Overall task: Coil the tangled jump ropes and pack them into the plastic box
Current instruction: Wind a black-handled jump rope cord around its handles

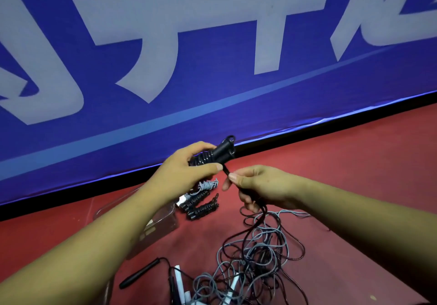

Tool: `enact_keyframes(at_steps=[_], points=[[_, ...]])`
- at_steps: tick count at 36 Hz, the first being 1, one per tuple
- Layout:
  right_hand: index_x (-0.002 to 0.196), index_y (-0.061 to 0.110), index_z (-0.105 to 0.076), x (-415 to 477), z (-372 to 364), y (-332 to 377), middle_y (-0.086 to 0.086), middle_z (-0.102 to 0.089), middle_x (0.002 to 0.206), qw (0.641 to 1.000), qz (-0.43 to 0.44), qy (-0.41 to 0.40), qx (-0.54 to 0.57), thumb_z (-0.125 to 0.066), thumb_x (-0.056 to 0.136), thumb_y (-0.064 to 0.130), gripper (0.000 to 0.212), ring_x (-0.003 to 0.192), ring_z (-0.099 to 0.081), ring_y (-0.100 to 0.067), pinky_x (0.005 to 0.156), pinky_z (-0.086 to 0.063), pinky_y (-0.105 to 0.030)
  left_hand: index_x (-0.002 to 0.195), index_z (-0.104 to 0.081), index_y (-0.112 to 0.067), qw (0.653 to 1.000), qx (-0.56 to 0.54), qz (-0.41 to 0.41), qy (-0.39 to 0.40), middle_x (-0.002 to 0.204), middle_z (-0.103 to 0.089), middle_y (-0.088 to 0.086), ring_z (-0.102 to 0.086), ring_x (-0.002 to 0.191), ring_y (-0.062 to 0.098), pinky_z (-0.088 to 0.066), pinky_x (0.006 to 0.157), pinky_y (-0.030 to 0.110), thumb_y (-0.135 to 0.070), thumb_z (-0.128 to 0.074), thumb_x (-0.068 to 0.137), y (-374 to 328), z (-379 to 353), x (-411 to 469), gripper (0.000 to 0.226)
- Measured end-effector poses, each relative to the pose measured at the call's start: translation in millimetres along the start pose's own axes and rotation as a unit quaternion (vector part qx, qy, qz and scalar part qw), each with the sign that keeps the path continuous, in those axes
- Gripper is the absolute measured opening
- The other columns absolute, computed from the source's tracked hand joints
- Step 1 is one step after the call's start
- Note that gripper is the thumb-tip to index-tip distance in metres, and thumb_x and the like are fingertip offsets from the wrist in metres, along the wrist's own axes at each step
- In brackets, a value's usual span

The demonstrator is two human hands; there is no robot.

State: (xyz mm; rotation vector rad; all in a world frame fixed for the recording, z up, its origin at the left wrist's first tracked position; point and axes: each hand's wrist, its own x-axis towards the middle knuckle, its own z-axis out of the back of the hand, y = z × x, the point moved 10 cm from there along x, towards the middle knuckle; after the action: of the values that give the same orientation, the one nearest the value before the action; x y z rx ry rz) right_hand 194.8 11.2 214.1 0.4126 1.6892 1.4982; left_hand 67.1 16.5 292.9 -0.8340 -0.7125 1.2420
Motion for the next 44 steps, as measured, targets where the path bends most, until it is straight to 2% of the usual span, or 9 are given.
enact_keyframes(at_steps=[6, 10, 17, 23, 28, 32, 36, 40, 44], points=[[0.098, 0.004, -0.065, 1, -12, 21, 0.002, -0.038, 0.054, 0.986, 0.033, -0.035, -0.162, -0.055, 0.100, 0.027, 0.026, 0.044, -0.035, -0.012, 0.046, -0.031, -0.024, 0.094, -0.055, -0.040, 0.985, 0.169, 0.035, -0.025, 0.060, -0.058, -0.016, -0.049, 0.051, 0.006, -0.040, 0.052, 0.023, -0.045, -0.076, 0.079, 23, 14, 4, 0.026], [0.080, 0.008, -0.064, 0, -23, 45, -0.001, -0.050, 0.064, 0.923, 0.098, -0.046, -0.368, -0.065, 0.090, 0.020, 0.016, 0.056, -0.043, -0.014, 0.058, -0.037, -0.031, 0.099, -0.046, -0.039, 0.951, 0.308, 0.014, 0.006, 0.078, -0.063, -0.012, -0.058, 0.072, 0.016, -0.045, 0.064, 0.033, -0.046, -0.072, 0.080, 23, 7, 5, 0.033], [0.094, 0.023, -0.073, -10, -19, 76, 0.001, -0.070, 0.083, 0.832, 0.159, -0.131, -0.516, -0.070, 0.085, 0.035, 0.015, 0.080, -0.062, -0.020, 0.065, -0.047, -0.030, 0.105, -0.040, -0.041, 0.894, 0.439, -0.040, 0.077, 0.089, -0.061, -0.010, -0.060, 0.082, 0.019, -0.043, 0.064, 0.031, -0.044, -0.065, 0.076, 20, -24, -2, 0.039], [0.077, 0.018, -0.058, -15, 8, 85, 0.001, -0.063, 0.066, 0.888, 0.181, -0.181, -0.383, -0.087, 0.067, 0.033, 0.034, 0.061, -0.055, -0.014, 0.059, -0.046, -0.035, 0.098, -0.048, -0.037, 0.917, 0.361, -0.040, 0.165, 0.077, -0.063, -0.012, -0.058, 0.072, 0.004, -0.046, 0.062, 0.028, -0.071, -0.072, 0.069, 26, -47, -10, 0.051], [0.080, 0.003, -0.064, -10, 19, 60, 0.000, -0.053, 0.060, 0.949, 0.162, -0.123, -0.240, -0.087, 0.071, 0.019, 0.029, 0.049, -0.040, -0.006, 0.050, -0.034, -0.019, 0.101, -0.055, -0.034, 0.930, 0.309, -0.066, 0.187, 0.067, -0.058, -0.009, -0.055, 0.063, 0.005, -0.046, 0.064, 0.034, -0.061, -0.070, 0.078, 16, -58, -15, 0.038], [0.079, 0.007, -0.064, -5, 22, 32, -0.011, -0.051, 0.061, 0.984, 0.117, -0.071, -0.116, -0.082, 0.076, 0.017, 0.021, 0.050, -0.039, -0.016, 0.047, -0.031, -0.024, 0.090, -0.052, -0.028, 0.943, 0.265, -0.075, 0.189, 0.063, -0.054, -0.010, -0.052, 0.060, 0.009, -0.044, 0.060, 0.036, -0.057, -0.066, 0.075, 15, -62, -17, 0.036], [0.074, 0.014, -0.067, -1, 19, 7, -0.007, -0.054, 0.062, 0.997, 0.069, -0.033, -0.011, -0.076, 0.070, 0.028, 0.017, 0.050, -0.044, -0.013, 0.048, -0.039, -0.023, 0.089, -0.054, -0.032, 0.958, 0.204, -0.059, 0.192, 0.066, -0.057, -0.008, -0.053, 0.061, 0.010, -0.043, 0.062, 0.036, -0.060, -0.063, 0.072, 16, -63, -17, 0.034], [0.071, 0.016, -0.069, 2, 15, 1, -0.008, -0.053, 0.062, 0.995, 0.046, -0.006, 0.084, -0.069, 0.078, 0.022, 0.009, 0.046, -0.046, -0.010, 0.047, -0.039, -0.021, 0.094, -0.062, -0.029, 0.978, 0.065, -0.028, 0.195, 0.079, -0.068, 0.011, -0.064, 0.070, 0.030, -0.053, 0.067, 0.046, -0.051, -0.072, 0.073, 17, -60, -17, 0.032], [0.073, 0.017, -0.066, 3, 11, -3, -0.003, -0.050, 0.062, 0.986, 0.021, 0.022, 0.162, -0.060, 0.086, 0.013, 0.015, 0.048, -0.044, -0.012, 0.053, -0.035, -0.025, 0.099, -0.060, -0.036, 0.991, -0.011, -0.038, 0.129, 0.080, -0.069, 0.002, -0.062, 0.069, 0.012, -0.051, 0.069, 0.031, -0.053, -0.074, 0.071, 5, -42, -9, 0.036]])
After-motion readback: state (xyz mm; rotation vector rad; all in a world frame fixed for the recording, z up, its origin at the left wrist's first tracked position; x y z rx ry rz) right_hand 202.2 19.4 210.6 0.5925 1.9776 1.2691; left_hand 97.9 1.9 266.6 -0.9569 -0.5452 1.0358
